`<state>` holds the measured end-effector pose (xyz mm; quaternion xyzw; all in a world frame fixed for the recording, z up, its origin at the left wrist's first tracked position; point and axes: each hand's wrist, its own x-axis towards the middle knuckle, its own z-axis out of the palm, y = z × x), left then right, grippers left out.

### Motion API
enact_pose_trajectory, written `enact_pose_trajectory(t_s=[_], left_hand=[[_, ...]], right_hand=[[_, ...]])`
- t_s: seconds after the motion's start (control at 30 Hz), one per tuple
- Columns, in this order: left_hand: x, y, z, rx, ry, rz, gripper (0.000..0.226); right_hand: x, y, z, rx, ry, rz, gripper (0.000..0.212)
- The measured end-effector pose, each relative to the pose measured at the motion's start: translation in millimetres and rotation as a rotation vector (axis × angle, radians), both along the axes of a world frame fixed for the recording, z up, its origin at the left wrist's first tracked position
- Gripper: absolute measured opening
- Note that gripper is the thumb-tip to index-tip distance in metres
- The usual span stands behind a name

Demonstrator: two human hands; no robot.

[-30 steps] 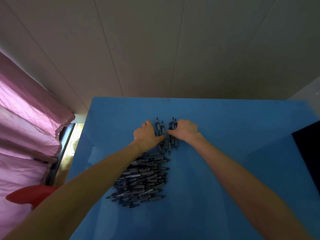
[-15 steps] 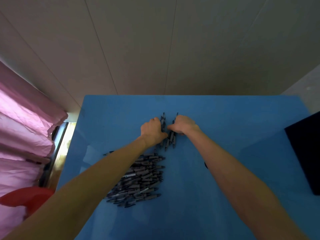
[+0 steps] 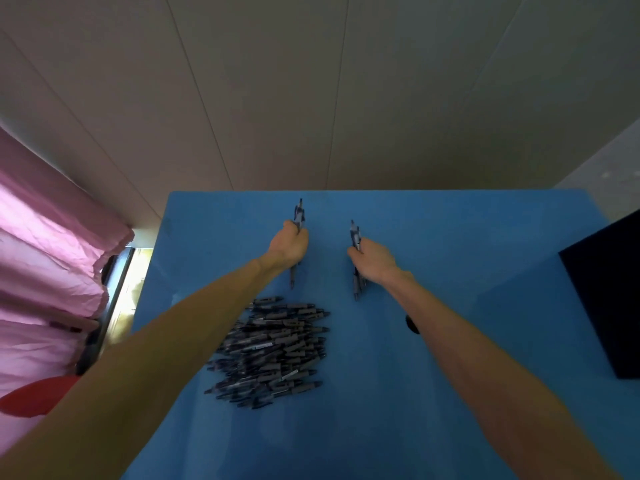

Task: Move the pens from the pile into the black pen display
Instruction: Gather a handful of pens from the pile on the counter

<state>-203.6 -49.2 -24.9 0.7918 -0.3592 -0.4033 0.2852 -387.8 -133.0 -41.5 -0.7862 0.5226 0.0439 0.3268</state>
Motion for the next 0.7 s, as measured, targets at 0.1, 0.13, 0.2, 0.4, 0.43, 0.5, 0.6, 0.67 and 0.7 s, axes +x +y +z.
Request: enact_pose_trajectory(t_s=[0.1, 0.13, 0.2, 0.4, 0.43, 0.5, 0.6, 0.67, 0.7], left_hand=[[-1.1, 5.4, 13.9, -0.098, 0.159, 0.068, 0.02], [-2.8, 7.7, 21.1, -0.131, 0.21, 0.094, 0.02], [-5.9, 13.4, 35.6, -0.186, 0.282, 0.124, 0.02], [-28.6, 34.1, 88.0, -0.268, 0.332, 0.066, 0.025], [-35.5, 38.0, 98.3, -0.283, 0.322, 0.051, 0.025], [-51.0, 47.4, 117.7, -0.305, 0.272, 0.009, 0.025], [-72.8, 65.0, 142.0, -0.353, 0.189, -0.059, 0.022], [-87.4, 79.1, 156.6, -0.391, 0.137, -0.098, 0.017], [-95.0, 86.2, 162.6, -0.401, 0.117, -0.114, 0.016]], right_hand=[[-12.5, 0.3, 0.3, 0.148, -0.233, -0.174, 0.033], [-14.9, 2.0, 4.2, 0.19, -0.29, -0.23, 0.032], [-18.8, 6.6, 15.4, 0.248, -0.393, -0.321, 0.033], [-33.4, 29.6, 76.1, 0.265, -0.684, -0.529, 0.021], [-38.2, 34.4, 87.7, 0.247, -0.71, -0.531, 0.02], [-50.1, 45.5, 109.3, 0.205, -0.733, -0.524, 0.021], [-72.1, 62.7, 136.2, 0.146, -0.762, -0.507, 0.027], [-90.5, 78.4, 148.1, 0.109, -0.766, -0.503, 0.027], [-101.5, 88.4, 152.8, 0.09, -0.76, -0.508, 0.025]])
